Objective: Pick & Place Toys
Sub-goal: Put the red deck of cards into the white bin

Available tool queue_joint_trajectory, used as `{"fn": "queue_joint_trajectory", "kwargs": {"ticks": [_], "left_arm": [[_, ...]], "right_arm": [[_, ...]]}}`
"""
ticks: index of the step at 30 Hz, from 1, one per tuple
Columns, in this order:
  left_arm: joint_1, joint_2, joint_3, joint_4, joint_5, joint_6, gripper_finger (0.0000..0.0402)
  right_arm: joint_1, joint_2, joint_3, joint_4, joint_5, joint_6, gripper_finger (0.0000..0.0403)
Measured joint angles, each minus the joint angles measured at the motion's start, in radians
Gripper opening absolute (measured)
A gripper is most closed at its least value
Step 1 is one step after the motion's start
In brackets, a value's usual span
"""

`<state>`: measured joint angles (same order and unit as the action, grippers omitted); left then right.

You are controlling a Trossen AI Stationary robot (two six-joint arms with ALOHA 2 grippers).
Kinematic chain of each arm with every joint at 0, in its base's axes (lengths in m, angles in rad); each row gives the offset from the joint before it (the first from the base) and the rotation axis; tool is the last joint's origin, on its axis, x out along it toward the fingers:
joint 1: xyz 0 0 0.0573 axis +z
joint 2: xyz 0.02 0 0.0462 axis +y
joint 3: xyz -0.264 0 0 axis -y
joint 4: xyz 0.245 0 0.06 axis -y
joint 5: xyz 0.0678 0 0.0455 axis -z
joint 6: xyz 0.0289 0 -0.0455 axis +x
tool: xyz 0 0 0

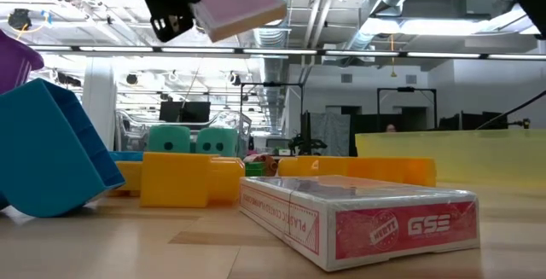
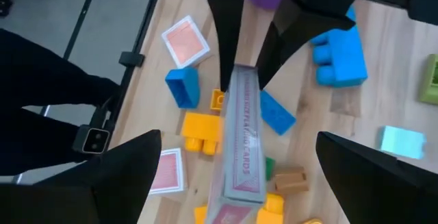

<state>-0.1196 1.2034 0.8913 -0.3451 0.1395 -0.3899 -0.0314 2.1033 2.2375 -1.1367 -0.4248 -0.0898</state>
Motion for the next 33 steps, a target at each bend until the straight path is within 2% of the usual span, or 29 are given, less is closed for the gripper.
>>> {"fn": "queue_joint_trajectory", "kwargs": {"ticks": [16, 27, 33], "left_arm": [[0.001, 0.0, 0.0, 0.071, -0.066, 0.02, 0.0056], [0.001, 0.0, 0.0, 0.081, -0.104, 0.024, 0.0056], [0.001, 0.0, 0.0, 0.085, -0.13, 0.027, 0.0056]], "right_arm": [[-0.008, 0.0, 0.0, -0.001, 0.007, 0.038, 0.0374], [-0.011, 0.0, 0.0, -0.012, 0.015, 0.064, 0.0283], [-0.01, 0.0, 0.0, -0.012, 0.042, 0.068, 0.027]]}}
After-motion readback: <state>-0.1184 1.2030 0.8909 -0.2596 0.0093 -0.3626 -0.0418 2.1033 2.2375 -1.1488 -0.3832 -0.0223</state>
